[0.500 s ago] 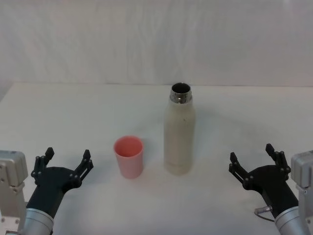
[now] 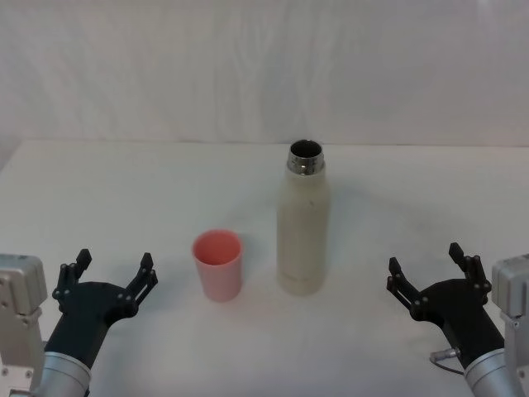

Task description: Grasp the thermos with one hand and pour water into the cup lid.

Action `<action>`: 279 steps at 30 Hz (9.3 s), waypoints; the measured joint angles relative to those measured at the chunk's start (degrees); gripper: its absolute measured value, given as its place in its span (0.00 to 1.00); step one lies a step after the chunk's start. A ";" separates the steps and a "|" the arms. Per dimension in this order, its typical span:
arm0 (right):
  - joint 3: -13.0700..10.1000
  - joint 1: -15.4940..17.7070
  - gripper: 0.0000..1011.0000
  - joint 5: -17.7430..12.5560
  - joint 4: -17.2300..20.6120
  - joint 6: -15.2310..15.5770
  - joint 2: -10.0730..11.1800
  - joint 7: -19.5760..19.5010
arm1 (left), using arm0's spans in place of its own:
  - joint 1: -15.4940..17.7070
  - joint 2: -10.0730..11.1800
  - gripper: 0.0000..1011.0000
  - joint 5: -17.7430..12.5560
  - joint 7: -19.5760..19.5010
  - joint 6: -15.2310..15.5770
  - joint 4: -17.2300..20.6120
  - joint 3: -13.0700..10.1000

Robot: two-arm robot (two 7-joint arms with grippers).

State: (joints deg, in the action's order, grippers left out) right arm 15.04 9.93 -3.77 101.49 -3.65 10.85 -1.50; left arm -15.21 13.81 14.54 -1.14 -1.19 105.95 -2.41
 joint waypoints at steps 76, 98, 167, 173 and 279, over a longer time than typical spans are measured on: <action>4.73 -9.46 0.99 -12.01 -1.83 10.53 4.34 18.66 | 0.00 0.00 0.99 0.00 0.00 0.00 0.00 0.00; 6.99 -15.54 0.99 -11.27 -6.56 11.08 2.39 17.84 | 0.00 0.00 0.99 0.00 0.00 0.00 0.00 0.00; 8.95 -23.55 0.99 -7.22 -16.18 9.58 -2.86 16.66 | 0.00 0.00 0.99 0.00 0.00 0.00 0.00 0.00; 8.88 -23.57 0.99 -7.22 -16.20 9.58 -3.01 16.65 | 0.00 0.00 0.99 0.00 0.00 0.00 0.00 0.00; 24.21 -29.56 0.94 48.39 -11.50 20.94 2.40 13.69 | 0.00 0.00 0.99 0.00 0.00 0.00 0.00 0.00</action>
State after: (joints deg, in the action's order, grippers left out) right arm 39.26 -19.64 44.61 89.99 17.29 13.25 12.19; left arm -15.21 13.81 14.54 -1.14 -1.19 105.95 -2.41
